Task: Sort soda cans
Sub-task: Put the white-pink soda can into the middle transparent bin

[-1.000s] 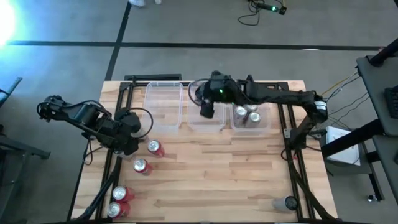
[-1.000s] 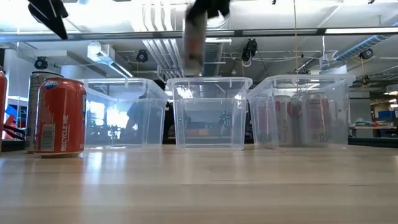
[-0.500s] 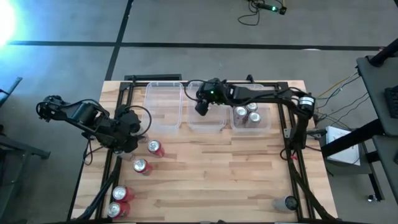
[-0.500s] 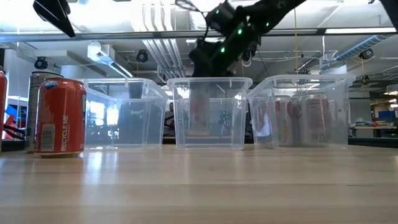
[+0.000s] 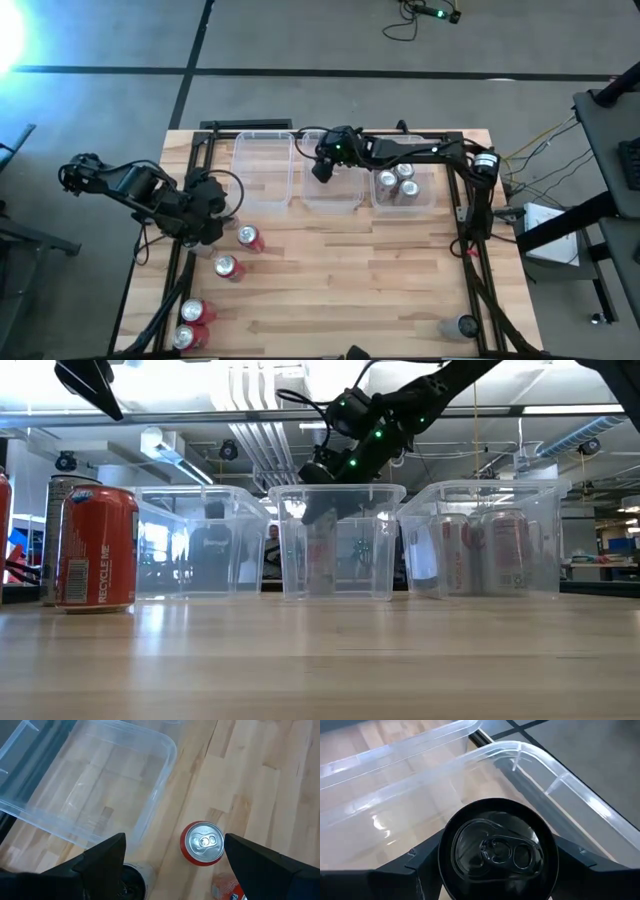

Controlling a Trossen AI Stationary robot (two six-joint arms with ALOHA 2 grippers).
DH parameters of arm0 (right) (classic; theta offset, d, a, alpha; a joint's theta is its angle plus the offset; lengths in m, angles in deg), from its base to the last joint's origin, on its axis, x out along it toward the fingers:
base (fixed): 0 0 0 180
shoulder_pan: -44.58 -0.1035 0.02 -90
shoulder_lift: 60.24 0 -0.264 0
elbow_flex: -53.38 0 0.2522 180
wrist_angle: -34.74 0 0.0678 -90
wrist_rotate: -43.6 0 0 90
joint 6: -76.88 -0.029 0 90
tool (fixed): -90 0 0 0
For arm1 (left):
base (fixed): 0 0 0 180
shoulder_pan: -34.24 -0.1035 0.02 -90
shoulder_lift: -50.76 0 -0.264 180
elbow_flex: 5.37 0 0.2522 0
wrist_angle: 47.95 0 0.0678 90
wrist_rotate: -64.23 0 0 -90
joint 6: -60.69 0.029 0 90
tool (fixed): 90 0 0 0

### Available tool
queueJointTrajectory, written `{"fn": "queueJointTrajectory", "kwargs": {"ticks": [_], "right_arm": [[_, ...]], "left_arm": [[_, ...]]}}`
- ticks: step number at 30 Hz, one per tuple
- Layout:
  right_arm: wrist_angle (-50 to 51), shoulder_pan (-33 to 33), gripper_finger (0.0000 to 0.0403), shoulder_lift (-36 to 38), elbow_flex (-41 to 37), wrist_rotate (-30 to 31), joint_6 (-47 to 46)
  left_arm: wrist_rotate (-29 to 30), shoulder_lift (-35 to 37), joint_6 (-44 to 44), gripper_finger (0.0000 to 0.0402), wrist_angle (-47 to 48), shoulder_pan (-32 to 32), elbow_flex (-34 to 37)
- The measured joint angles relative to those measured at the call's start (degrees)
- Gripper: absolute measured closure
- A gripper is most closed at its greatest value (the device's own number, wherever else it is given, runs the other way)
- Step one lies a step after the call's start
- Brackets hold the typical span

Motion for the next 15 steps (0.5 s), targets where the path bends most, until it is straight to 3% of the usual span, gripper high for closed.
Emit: {"fn": "queueJointTrajectory", "kwargs": {"ticks": [9,15], "right_arm": [[0.00,0.26,0.0089,-0.31,0.00,0.14,1.63],[3.36,-0.66,0.0053,6.78,0.00,0.19,3.16]], "left_arm": [[2.58,0.02,-0.13,0.0080,-0.11,0.04,0.30],[3.57,0.65,-0.72,0.0080,-3.20,0.38,0.59]]}}
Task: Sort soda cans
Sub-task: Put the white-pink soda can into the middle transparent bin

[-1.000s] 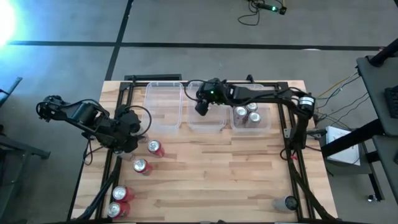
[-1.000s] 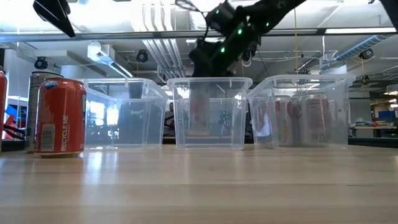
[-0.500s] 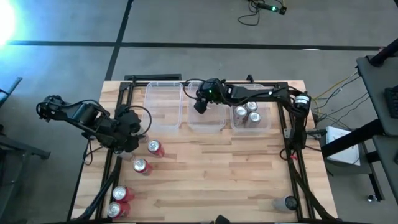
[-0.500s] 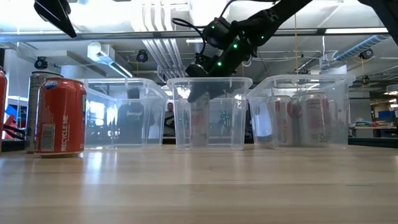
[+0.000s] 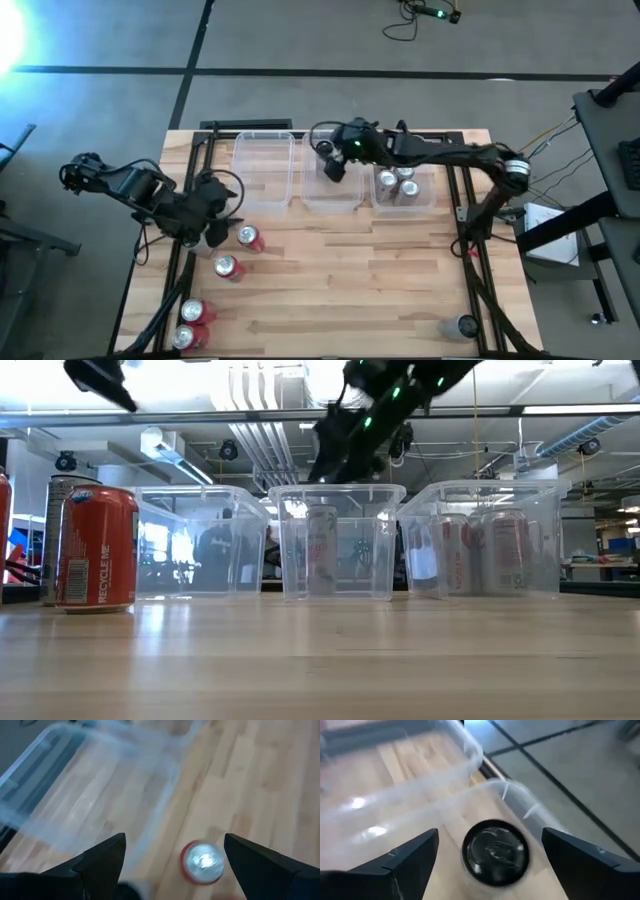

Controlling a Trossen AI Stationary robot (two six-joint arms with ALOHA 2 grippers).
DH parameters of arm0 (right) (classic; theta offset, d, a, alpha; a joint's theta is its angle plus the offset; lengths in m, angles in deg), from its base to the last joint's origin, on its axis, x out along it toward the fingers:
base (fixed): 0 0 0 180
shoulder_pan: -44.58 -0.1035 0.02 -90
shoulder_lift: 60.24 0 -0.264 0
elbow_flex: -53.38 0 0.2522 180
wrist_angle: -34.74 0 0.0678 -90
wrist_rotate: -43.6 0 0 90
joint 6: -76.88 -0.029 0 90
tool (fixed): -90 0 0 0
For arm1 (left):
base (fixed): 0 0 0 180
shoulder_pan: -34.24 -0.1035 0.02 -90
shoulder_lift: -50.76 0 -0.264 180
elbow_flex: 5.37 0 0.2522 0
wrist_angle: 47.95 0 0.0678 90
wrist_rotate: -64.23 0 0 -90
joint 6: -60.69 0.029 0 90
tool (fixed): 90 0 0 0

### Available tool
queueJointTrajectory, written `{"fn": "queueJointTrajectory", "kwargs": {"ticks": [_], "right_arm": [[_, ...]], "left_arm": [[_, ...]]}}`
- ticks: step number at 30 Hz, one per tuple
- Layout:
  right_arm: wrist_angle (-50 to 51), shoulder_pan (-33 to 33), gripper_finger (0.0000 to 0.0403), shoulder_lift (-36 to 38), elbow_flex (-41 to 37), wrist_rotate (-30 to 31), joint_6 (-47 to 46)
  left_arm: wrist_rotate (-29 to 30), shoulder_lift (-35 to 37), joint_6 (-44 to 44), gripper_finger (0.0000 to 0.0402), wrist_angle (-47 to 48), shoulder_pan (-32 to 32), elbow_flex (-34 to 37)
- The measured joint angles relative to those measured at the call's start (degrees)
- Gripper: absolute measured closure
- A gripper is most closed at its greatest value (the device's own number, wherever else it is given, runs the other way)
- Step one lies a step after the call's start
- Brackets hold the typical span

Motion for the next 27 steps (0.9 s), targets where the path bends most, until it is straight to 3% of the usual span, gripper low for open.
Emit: {"fn": "queueJointTrajectory", "kwargs": {"ticks": [6,13,20,27], "right_arm": [[8.22,-6.39,0.0046,11.14,0.00,1.44,1.15],[12.64,-26.69,0.0063,20.54,-0.15,5.31,-0.25],[20.44,-47.59,0.0064,20.78,-0.19,12.36,-12.56],[23.13,-60.44,0.0054,18.16,-0.24,13.28,-26.40]], "left_arm": [[0.00,0.05,5.52,0.0080,-15.03,2.30,3.14],[-0.13,-0.61,19.41,0.0080,-43.51,8.70,8.76],[-0.13,-2.72,24.78,0.0080,-61.72,10.68,15.84],[-0.14,-5.80,24.16,0.0080,-73.32,10.27,21.69]]}}
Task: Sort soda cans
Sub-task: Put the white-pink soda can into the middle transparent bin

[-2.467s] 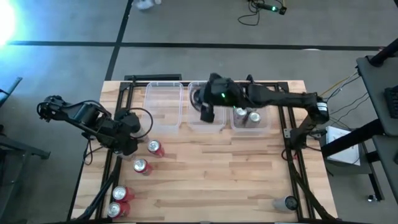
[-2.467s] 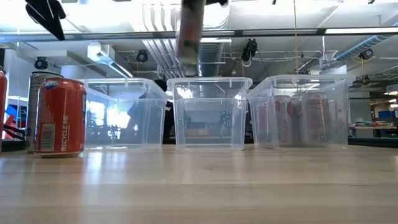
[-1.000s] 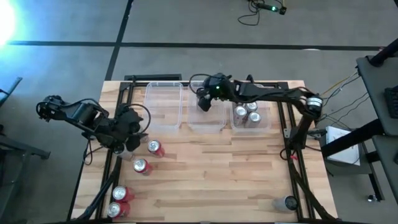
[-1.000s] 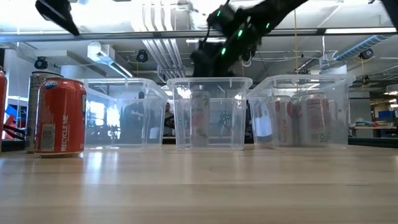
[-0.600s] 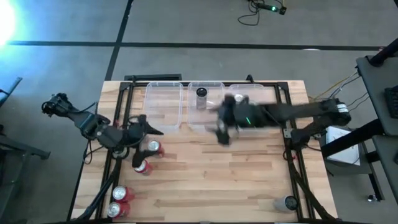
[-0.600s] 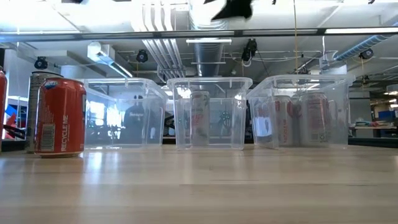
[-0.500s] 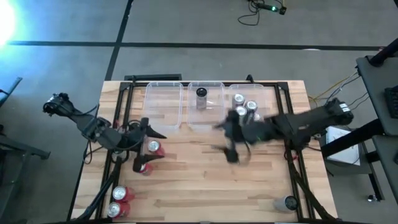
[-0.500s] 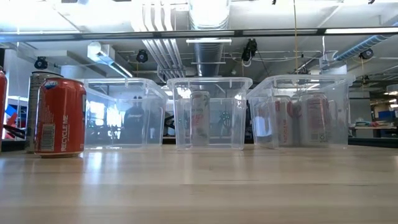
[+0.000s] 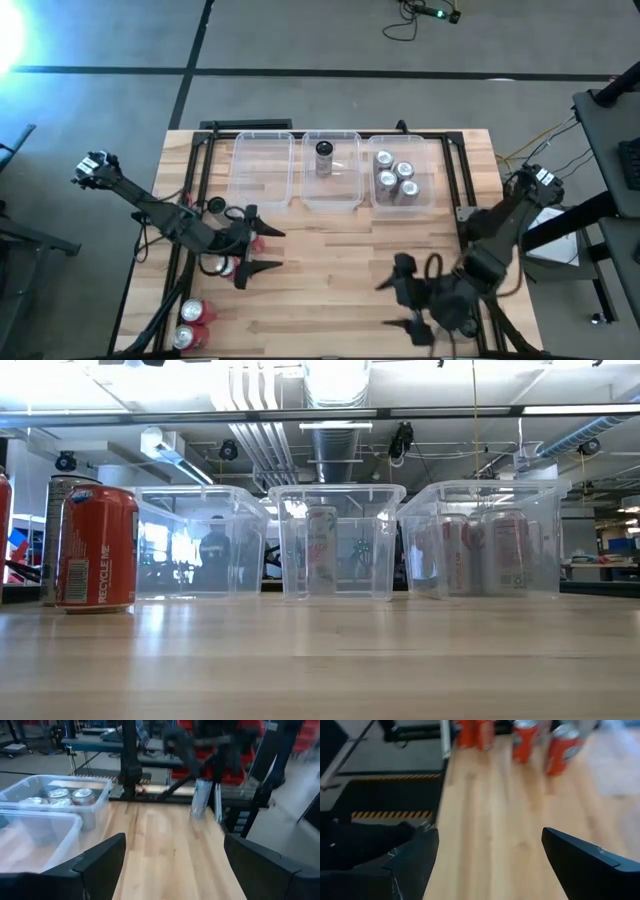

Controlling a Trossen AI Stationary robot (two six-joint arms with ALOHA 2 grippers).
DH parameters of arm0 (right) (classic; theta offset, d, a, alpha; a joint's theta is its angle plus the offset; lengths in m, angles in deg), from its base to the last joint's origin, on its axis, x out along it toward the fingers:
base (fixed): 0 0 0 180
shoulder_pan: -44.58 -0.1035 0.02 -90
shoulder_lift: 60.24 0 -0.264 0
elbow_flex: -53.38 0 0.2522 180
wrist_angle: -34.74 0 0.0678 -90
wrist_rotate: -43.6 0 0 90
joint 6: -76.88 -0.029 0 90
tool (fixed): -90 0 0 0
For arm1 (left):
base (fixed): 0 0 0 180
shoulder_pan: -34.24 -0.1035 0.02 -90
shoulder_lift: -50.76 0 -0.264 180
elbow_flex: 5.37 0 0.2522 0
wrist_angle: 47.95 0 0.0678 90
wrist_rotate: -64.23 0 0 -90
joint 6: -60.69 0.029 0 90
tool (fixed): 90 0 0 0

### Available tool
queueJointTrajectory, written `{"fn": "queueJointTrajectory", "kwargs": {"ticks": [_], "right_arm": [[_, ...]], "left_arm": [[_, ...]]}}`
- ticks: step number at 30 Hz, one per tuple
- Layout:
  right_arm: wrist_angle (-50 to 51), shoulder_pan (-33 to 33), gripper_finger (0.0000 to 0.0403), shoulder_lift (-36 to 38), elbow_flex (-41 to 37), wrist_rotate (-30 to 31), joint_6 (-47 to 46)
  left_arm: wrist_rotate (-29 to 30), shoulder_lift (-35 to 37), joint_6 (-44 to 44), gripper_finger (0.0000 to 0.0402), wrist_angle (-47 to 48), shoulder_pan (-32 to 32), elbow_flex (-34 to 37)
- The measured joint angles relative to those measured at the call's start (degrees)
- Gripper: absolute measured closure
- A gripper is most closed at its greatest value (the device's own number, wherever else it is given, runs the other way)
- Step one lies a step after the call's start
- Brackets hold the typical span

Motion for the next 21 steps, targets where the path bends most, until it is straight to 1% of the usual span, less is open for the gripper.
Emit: {"fn": "queueJointTrajectory", "kwargs": {"ticks": [2,7,11,16,18,21], "right_arm": [[0.94,-2.76,0.0054,-0.47,0.00,0.03,-1.93],[5.44,-10.06,0.0066,-0.89,0.00,-0.15,-10.08],[11.29,-16.40,0.0066,-1.25,0.00,-3.86,-21.25],[19.03,-23.20,0.0050,-1.58,0.00,-8.39,-33.82],[23.93,-24.55,0.0050,-1.58,0.48,-11.06,-36.86],[29.03,-25.83,0.0056,-1.55,1.33,-14.05,-37.82]], "left_arm": [[0.00,-1.23,-1.58,0.0080,-3.26,0.01,0.42],[-0.43,-6.07,-7.05,0.0080,-3.71,0.00,0.35],[0.62,-11.14,-12.34,0.0080,-4.14,-0.06,-0.81],[2.66,-18.27,-15.91,0.0080,-4.64,-0.19,-3.71],[3.34,-20.82,-16.08,0.0080,-4.57,-0.27,-5.32],[4.34,-23.87,-16.67,0.0080,-4.54,-0.58,-8.19]]}}
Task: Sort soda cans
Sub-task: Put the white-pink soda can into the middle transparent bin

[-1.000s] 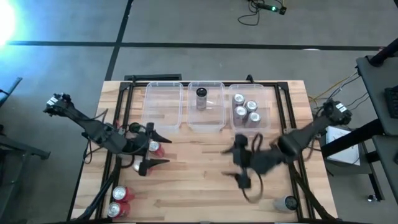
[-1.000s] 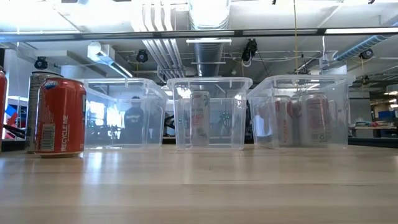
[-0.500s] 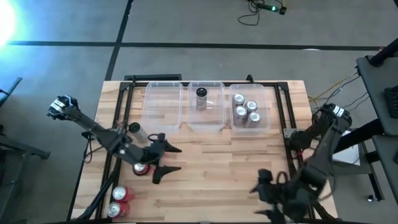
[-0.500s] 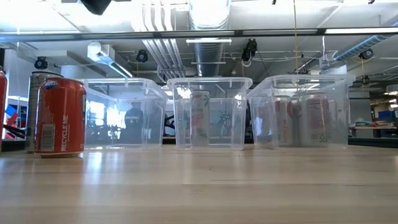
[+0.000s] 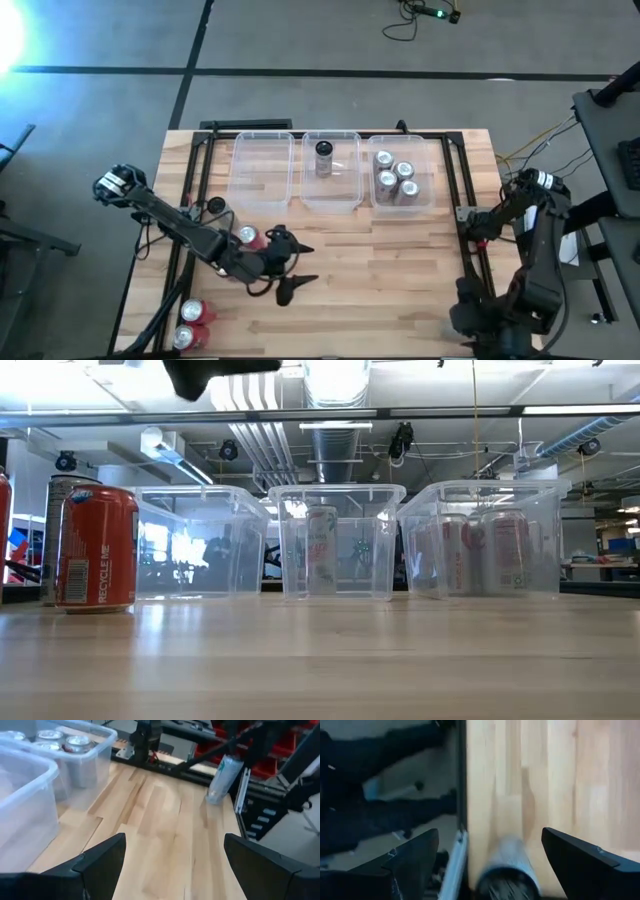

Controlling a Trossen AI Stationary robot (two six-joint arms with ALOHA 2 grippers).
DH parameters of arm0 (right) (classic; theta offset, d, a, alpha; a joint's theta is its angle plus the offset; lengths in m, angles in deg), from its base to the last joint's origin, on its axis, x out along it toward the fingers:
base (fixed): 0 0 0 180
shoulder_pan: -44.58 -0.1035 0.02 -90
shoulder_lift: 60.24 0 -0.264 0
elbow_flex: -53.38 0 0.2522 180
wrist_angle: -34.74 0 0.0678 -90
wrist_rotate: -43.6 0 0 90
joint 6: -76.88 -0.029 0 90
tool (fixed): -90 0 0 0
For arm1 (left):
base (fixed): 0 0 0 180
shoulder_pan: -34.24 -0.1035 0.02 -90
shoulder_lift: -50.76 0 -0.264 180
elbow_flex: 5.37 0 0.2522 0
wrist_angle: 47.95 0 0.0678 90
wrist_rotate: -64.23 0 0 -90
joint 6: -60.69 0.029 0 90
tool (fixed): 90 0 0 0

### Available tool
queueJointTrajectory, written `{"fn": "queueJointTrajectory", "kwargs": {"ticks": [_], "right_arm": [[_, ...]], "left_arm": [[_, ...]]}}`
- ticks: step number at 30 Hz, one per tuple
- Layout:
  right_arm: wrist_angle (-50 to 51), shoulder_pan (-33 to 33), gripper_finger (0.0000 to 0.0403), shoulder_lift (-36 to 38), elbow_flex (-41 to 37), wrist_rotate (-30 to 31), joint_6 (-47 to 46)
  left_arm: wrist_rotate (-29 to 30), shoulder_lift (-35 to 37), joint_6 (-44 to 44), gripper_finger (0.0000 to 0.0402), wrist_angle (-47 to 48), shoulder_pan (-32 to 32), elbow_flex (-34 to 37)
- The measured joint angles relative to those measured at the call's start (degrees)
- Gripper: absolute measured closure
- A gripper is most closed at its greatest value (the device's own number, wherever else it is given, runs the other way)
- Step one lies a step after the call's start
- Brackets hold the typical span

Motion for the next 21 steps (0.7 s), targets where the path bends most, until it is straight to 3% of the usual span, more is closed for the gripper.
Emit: {"fn": "queueJointTrajectory", "kwargs": {"ticks": [8,21], "right_arm": [[4.54,-3.19,0.0064,-0.02,-0.28,-3.64,2.53],[3.23,-4.04,0.0042,-0.07,-5.30,-4.05,4.01]], "left_arm": [[1.59,-5.21,-0.39,0.0080,-0.13,-0.17,-6.12],[4.23,-7.21,-4.82,0.0080,0.05,-0.35,-5.71]]}}
